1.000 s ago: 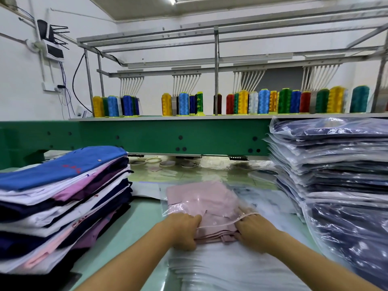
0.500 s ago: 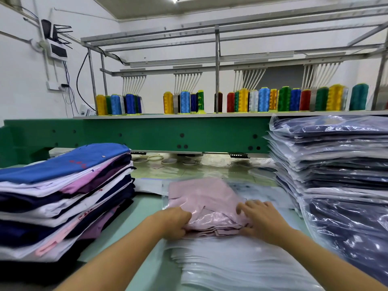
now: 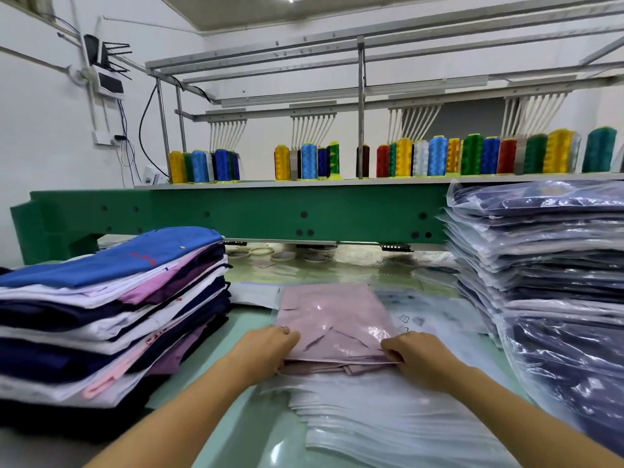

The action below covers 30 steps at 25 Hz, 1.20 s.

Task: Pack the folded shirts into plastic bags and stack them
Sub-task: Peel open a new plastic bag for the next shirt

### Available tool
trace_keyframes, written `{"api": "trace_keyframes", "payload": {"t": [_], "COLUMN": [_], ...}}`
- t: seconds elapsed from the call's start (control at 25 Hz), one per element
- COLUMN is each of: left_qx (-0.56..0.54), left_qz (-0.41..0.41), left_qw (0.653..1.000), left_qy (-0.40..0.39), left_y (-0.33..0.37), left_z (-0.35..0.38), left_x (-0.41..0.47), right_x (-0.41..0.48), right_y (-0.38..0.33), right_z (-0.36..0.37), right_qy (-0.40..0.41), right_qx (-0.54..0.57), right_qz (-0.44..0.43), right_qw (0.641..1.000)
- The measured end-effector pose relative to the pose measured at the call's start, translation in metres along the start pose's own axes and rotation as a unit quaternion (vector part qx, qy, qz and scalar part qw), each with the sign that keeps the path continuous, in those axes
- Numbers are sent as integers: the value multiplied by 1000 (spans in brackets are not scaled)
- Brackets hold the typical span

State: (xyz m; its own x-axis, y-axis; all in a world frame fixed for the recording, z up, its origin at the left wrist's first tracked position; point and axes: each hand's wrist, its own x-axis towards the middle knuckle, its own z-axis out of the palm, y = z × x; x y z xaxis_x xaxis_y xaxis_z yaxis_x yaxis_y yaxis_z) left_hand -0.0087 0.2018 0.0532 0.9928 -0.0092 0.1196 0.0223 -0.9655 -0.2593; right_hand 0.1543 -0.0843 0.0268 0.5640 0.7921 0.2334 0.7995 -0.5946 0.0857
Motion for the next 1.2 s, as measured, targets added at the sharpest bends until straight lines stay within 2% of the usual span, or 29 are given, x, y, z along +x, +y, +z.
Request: {"api": "trace_keyframes", "payload": {"t": [0.12, 0.24, 0.36, 0.44, 0.52, 0.64, 0.76, 0.92, 1.08, 1.2], "left_qx": [-124, -231, -295, -302, -238, -72, 47, -33, -113, -154], "left_qz": [9, 6, -24, -38, -64, -121, -171, -213, -218, -202], "left_qw": [992, 966, 931, 918, 934, 961, 973, 975, 969, 967], "left_qy": [-32, -113, -213, -253, -260, -236, -148, -46, -10, 22], "left_y": [-8, -13, -15, -16, -17, -12, -6, -7, -13, -18], "left_z": [7, 4, -9, -19, -21, -15, -5, 8, 21, 38], "left_x": [-7, -17, -17, -13, -7, 2, 29, 79, 136, 176], "right_x": [-9, -16, -20, -19, -14, 3, 29, 83, 151, 200], "right_y": [0, 4, 10, 13, 16, 14, 8, 1, -6, -12], "right_z": [-4, -13, -18, -17, -15, -9, -1, 14, 35, 50], "right_qy": [-51, -126, -133, -129, -127, -66, 29, 77, 70, 32], "right_qx": [65, 161, 293, 337, 345, 296, 211, 197, 157, 131], "right_qz": [-13, 15, 60, 93, 117, 167, 221, 194, 147, 118], "right_qw": [996, 979, 945, 928, 923, 938, 952, 958, 974, 984]}}
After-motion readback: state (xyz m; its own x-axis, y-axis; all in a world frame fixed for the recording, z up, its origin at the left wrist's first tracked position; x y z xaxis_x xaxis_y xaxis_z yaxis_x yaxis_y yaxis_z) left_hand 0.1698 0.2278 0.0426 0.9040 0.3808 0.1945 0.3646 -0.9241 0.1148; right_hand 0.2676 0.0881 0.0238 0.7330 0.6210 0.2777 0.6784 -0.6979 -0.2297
